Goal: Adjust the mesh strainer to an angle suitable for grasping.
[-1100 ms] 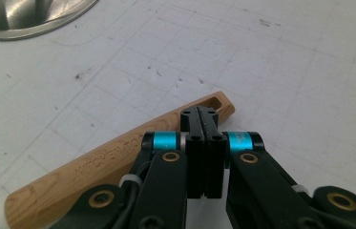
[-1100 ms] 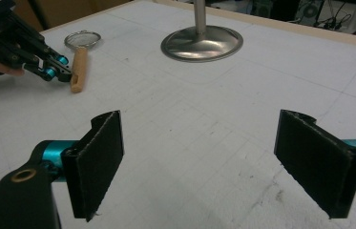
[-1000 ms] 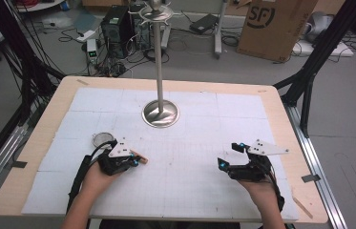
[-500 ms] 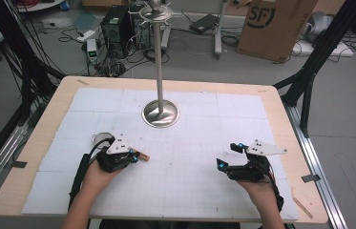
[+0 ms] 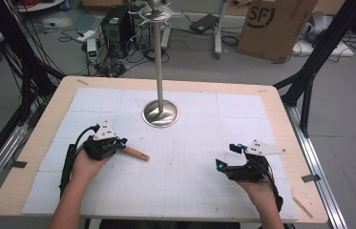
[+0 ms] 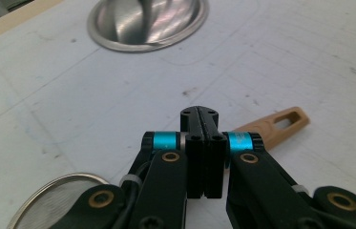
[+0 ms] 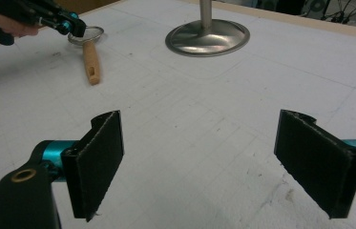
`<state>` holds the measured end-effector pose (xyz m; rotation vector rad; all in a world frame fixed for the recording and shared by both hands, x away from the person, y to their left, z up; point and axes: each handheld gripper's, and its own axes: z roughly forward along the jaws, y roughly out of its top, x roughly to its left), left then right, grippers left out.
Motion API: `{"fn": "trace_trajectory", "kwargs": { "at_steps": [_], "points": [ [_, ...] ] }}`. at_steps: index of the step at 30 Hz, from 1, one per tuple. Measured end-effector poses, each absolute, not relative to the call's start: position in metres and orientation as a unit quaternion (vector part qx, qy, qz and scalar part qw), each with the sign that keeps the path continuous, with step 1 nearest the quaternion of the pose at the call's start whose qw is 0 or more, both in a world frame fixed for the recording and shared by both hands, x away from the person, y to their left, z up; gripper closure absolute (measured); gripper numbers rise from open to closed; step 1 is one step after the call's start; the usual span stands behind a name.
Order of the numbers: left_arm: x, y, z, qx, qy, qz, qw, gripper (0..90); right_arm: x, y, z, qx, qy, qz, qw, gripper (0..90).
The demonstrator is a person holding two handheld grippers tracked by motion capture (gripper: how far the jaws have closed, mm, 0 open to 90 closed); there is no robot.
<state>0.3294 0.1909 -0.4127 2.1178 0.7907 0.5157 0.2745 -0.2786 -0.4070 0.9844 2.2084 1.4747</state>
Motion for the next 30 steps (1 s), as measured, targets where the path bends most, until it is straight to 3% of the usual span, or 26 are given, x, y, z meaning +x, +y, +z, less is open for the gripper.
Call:
{"fn": "trace_trajectory", "kwargs": {
  "at_steps": [8,30],
  "points": [
    [0.347,0.203,-0.42,0.826,0.356,0.208,0.384,89.7,0.275,-0.278,-0.409,0.346,0.771,0.513,0.151,16.3],
    [0.352,0.21,-0.437,0.836,0.378,0.202,0.343,89.7,0.276,-0.275,-0.413,0.346,0.779,0.502,0.147,16.3]
  ]
}}
